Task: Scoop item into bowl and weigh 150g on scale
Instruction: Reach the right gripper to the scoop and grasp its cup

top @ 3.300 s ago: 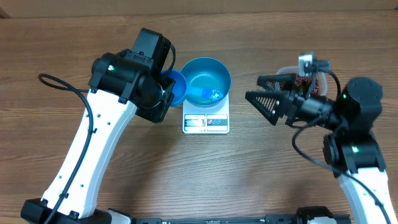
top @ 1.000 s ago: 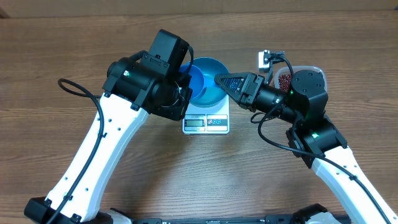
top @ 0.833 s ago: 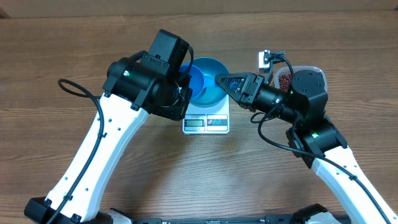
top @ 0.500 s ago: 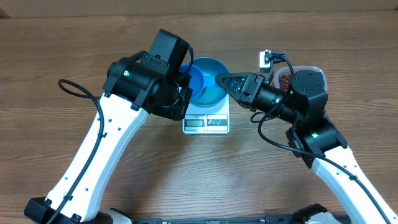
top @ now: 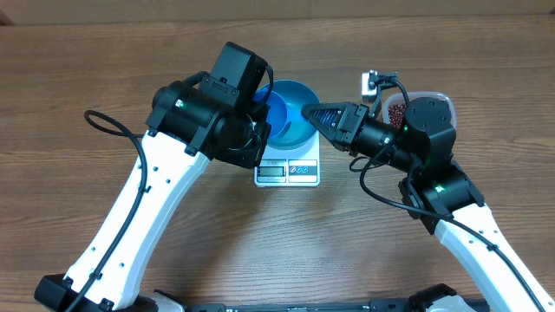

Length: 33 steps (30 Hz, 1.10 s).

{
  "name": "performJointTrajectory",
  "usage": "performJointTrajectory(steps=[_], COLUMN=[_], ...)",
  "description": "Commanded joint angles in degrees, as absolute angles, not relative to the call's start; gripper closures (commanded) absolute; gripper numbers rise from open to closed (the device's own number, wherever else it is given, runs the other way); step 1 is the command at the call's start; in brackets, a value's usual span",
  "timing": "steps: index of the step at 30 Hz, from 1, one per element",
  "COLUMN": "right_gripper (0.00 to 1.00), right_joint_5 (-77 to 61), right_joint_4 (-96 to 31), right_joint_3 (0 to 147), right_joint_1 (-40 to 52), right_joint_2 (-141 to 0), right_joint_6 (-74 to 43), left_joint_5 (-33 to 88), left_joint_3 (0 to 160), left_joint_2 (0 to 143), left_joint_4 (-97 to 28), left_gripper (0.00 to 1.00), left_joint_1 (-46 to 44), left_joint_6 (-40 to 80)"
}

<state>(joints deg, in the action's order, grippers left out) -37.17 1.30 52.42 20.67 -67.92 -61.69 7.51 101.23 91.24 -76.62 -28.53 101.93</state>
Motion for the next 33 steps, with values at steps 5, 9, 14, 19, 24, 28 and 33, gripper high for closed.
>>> performJointTrajectory(steps=[5, 9, 14, 19, 24, 28, 33], right_gripper=[0.96, 0.96, 0.96, 0.96, 0.96, 0.96, 0.96], right_joint_5=[-36.62, -36.45, -36.45, -36.45, -36.42, -36.42, -35.35], right_joint_4=[1.41, 1.41, 1.41, 1.41, 1.41, 1.41, 1.1], right_joint_3=[53.32, 53.32, 53.32, 53.32, 53.32, 53.32, 53.32], right_joint_1=[20.88, 20.91, 20.88, 20.88, 20.88, 20.88, 20.88], right_joint_2=[-67.64, -67.64, -67.64, -67.64, -67.64, -67.64, -67.64], right_joint_6=[-61.52, -61.52, -61.52, -61.52, -61.49, -61.49, -61.28], left_joint_5=[7.51, 7.51, 7.51, 7.22, 7.07, 7.09, 7.38], left_joint_3=[102.21, 102.21, 102.21, 102.21, 102.21, 102.21, 102.24], left_joint_2=[90.65, 90.65, 90.65, 90.65, 90.65, 90.65, 90.61], left_joint_4=[-76.42, -76.42, -76.44, -76.44, -76.38, -75.75, -74.48], left_gripper=[0.96, 0.96, 0.96, 0.62, 0.0, 0.0, 0.0], left_joint_1=[-28.91, -28.91, -28.91, -28.91, -28.91, -28.91, -28.91], left_joint_6=[102.89, 102.89, 102.87, 102.85, 102.89, 102.89, 102.78])
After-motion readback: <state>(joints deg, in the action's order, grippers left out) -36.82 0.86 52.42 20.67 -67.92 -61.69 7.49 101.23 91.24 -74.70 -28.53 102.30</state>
